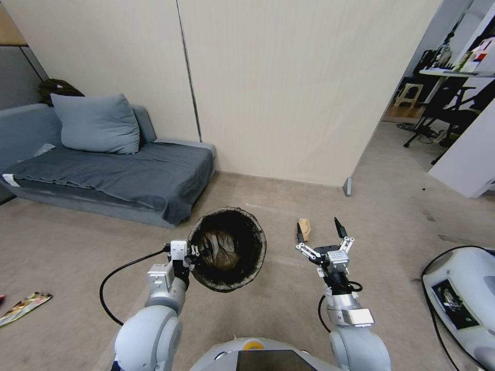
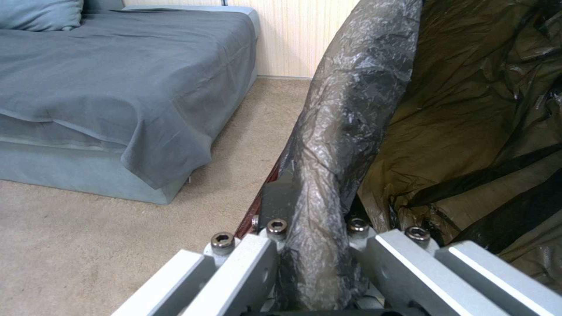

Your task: Pick up the trash bin, then pick up the garbage from the floor and place it into the trash bin.

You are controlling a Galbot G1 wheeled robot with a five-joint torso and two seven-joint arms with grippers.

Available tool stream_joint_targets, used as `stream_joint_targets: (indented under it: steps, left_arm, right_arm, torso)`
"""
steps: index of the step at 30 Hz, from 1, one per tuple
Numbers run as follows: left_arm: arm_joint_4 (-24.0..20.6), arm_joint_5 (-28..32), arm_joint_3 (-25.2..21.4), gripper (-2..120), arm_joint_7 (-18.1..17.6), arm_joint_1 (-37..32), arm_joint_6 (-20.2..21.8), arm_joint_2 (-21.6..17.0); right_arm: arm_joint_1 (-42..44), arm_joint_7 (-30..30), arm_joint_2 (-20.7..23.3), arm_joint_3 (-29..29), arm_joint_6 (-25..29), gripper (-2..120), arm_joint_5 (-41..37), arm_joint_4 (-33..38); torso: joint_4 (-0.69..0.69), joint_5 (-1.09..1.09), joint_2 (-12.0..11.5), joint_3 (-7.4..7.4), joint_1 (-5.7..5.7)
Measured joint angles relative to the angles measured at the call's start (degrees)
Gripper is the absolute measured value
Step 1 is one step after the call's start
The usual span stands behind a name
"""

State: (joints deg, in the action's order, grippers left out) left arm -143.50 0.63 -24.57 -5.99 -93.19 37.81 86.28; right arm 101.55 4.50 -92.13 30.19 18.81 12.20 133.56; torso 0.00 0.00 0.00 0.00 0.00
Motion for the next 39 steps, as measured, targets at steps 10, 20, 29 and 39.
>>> stream_joint_targets:
  steps: [10,20,29,39]
  left_arm:
    - [0.1,0.0,0.5,0,0.0,-0.2,0.0,0.1]
    - [0.3,0.0,0.6,0,0.2,-0.2,-0.1,0.1]
    - [0.5,0.0,0.7,0,0.2,-0.2,-0.1,0.1]
    - [0.5,0.1,0.7,0,0.2,-0.3,-0.1,0.1]
  right_arm:
    - [0.0,0.1,0.0,0.0,0.0,100,0.0,-0.2]
    - [-0.1,1.3,0.0,0.2,0.5,100,0.0,-0.8]
    - [-0.2,1.6,0.0,0.2,1.6,100,0.0,-1.3]
    - [-0.4,1.9,0.0,0.3,2.8,100,0.1,-1.6]
  torso:
    - [0.0,0.0,0.0,0.0,-0.01]
    - [0.01,0.0,0.0,0.0,0.0]
    - [0.0,0.0,0.0,0.0,0.0]
    - [0.0,0.0,0.0,0.0,0.0]
